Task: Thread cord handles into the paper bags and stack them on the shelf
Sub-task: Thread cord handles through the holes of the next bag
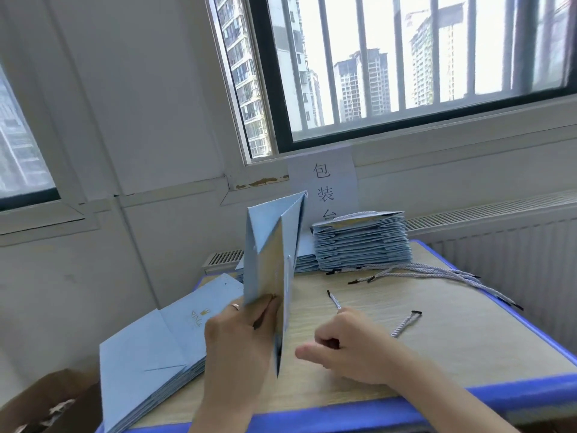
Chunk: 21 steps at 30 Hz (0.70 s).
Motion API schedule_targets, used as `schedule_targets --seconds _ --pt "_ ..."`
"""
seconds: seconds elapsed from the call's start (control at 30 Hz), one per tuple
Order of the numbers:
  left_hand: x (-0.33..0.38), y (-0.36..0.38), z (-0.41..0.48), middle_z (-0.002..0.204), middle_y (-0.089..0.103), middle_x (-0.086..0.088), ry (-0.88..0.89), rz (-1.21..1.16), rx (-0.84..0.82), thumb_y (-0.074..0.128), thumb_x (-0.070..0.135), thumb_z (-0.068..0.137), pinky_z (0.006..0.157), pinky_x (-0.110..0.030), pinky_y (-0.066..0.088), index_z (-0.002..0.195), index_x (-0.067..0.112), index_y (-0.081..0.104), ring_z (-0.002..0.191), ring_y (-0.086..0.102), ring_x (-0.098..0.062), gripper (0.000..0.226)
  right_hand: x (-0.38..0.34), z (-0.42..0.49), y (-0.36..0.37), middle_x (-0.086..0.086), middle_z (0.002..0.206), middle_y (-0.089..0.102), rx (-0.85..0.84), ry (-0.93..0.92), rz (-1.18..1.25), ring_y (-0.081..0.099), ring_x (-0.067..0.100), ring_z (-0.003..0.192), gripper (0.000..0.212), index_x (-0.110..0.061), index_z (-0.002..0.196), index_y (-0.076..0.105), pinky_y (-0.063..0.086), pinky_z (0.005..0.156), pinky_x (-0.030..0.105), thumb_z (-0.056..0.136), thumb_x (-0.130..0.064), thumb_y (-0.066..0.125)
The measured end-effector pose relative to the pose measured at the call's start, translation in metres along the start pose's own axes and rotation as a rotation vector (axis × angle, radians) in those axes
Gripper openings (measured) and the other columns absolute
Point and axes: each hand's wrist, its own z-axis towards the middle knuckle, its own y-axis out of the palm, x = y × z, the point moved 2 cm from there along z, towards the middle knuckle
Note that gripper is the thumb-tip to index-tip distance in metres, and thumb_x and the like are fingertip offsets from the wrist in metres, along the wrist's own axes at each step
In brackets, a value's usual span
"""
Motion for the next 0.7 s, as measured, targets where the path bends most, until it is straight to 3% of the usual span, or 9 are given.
schedule_targets --seconds 0.17,0.27,0.33,0.4,0.47,0.5,0.57,0.6,0.7 --pt "0.015 -0.044 0.026 0.051 0.038 0.005 0.141 -0.017 0.128 0.058 0.031 0.084 0.048 -0.018 0.021 0.06 0.02 0.07 0.053 0.028 -0.015 0.029 -0.008 -0.017 -0.06 -0.011 0.043 0.034 0.37 -0.022 0.238 0.031 0.003 0.041 0.065 -0.016 0.05 0.05 0.026 0.047 0.015 0.092 -0.066 0.047" --pt "0.021 -0.077 0.045 0.065 0.061 0.008 0.251 -0.058 0.124 0.058 0.033 0.084 0.053 -0.008 0.032 0.073 0.023 0.074 0.065 0.051 -0.008 0.022 -0.036 -0.028 -0.117 0.001 0.051 0.041 0.884 -0.182 0.224 0.033 0.011 0.045 0.049 -0.009 0.058 0.055 0.026 0.046 0.021 0.099 -0.036 0.048" --pt "0.026 -0.096 0.059 0.079 0.062 0.019 0.32 -0.118 0.03 0.058 0.038 0.086 0.068 -0.001 0.038 0.085 0.028 0.076 0.076 0.055 0.006 0.021 -0.066 -0.029 -0.15 0.008 0.057 0.043 1.037 -0.281 0.246 0.036 0.018 0.048 0.039 -0.009 0.066 0.057 0.028 0.047 0.028 0.098 -0.029 0.046" --pt "0.034 -0.109 0.074 0.085 0.066 0.022 0.225 -0.11 -0.156 0.042 0.068 0.088 0.077 -0.001 0.04 0.095 0.019 0.079 0.083 0.058 0.012 0.062 -0.096 -0.021 -0.164 0.003 0.06 0.046 0.966 -0.352 0.129 0.037 0.01 0.05 0.035 -0.013 0.073 0.058 0.029 0.05 0.022 0.097 -0.036 0.049" --pt "0.037 -0.119 0.09 0.092 0.073 0.011 0.146 0.012 -0.27 0.021 0.093 0.075 0.082 -0.022 0.052 0.098 0.017 0.077 0.089 0.066 -0.004 0.097 -0.122 -0.008 -0.164 -0.005 0.057 0.046 0.714 -0.28 -0.103 0.041 0.003 0.051 0.042 -0.024 0.073 0.056 0.033 0.056 0.02 0.092 -0.061 0.046" --pt "0.041 -0.126 0.097 0.095 0.072 0.005 0.21 0.114 -0.309 0.033 0.088 0.078 0.081 -0.03 0.054 0.099 0.016 0.077 0.089 0.068 -0.015 0.086 -0.13 -0.002 -0.159 -0.009 0.056 0.046 0.588 -0.202 -0.261 0.042 0.002 0.051 0.05 -0.027 0.072 0.054 0.036 0.058 0.024 0.087 -0.072 0.04" --pt "0.05 -0.138 0.113 0.096 0.071 -0.005 0.496 0.336 -0.307 0.074 0.033 0.081 0.074 -0.04 0.058 0.1 0.008 0.077 0.081 0.069 -0.03 0.031 -0.138 0.007 -0.147 -0.011 0.059 0.047 0.411 -0.116 -0.51 0.045 0.004 0.056 0.057 -0.024 0.073 0.053 0.038 0.062 0.029 0.085 -0.076 0.034" --pt "0.054 -0.142 0.117 0.094 0.071 -0.008 0.652 0.427 -0.228 0.075 0.008 0.076 0.069 -0.044 0.059 0.098 0.004 0.077 0.076 0.068 -0.035 0.022 -0.139 0.01 -0.141 -0.009 0.063 0.049 0.35 -0.105 -0.555 0.046 0.009 0.059 0.055 -0.022 0.075 0.054 0.037 0.062 0.031 0.088 -0.072 0.035" --pt "0.063 -0.147 0.121 0.096 0.075 -0.002 0.926 0.588 -0.108 0.064 -0.004 0.072 0.069 -0.035 0.055 0.078 0.009 0.078 0.079 0.068 -0.032 0.02 -0.131 0.015 -0.125 -0.003 0.067 0.045 0.281 -0.072 -0.572 0.045 0.02 0.06 0.046 -0.017 0.074 0.051 0.028 0.056 0.034 0.095 -0.056 0.037"
